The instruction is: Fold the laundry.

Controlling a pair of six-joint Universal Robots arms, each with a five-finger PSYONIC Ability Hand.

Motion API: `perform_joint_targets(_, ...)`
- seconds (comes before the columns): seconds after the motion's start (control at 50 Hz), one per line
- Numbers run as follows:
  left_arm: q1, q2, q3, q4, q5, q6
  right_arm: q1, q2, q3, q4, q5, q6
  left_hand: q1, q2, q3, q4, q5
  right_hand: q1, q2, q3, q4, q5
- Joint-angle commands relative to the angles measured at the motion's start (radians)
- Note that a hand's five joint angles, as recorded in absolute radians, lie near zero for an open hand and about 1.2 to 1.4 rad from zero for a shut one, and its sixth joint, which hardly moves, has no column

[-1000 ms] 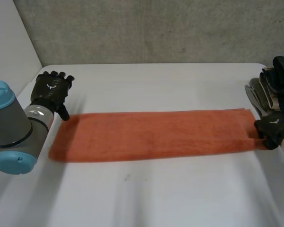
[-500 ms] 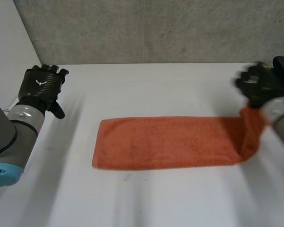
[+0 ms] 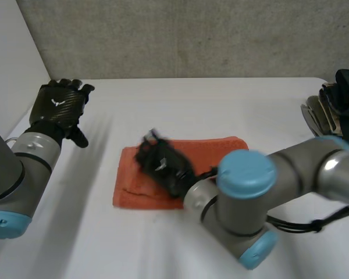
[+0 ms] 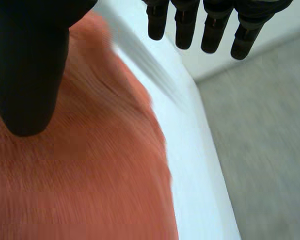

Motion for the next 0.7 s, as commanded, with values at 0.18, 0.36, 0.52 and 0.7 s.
perform_joint_targets(0.18, -0.119, -0.067, 0.051, 0.001, -0.002, 0.0, -0.387, -0.215, 0.32, 0.147, 0.017, 0.336, -0.027, -0.038, -0.042, -0.032, -0.049, -0.049, -0.036, -0.035, -0.039, -0.047)
perform_joint_targets(0.36, -0.162, -0.11, 0.061, 0.001, -0.003, 0.0, -0.475, -0.201, 0.356, 0.02, 0.083, 0.186, -0.027, -0.038, -0.042, -0.032, -0.049, 1.172, 1.186, 1.187, 1.183, 1.174)
perform_joint_targets(0.52, -0.163, -0.085, 0.051, -0.001, -0.008, 0.0, -0.279, -0.328, 0.273, -0.135, 0.077, 0.123, -0.027, -0.038, -0.042, -0.032, -0.049, 1.172, 1.186, 1.187, 1.183, 1.174)
perform_joint_targets(0.7, -0.154, -0.055, 0.017, -0.001, -0.011, -0.001, 0.0, -0.103, 0.149, -0.104, -0.127, 0.103, -0.027, -0.038, -0.042, -0.032, -0.049, 1.172, 1.186, 1.187, 1.183, 1.174)
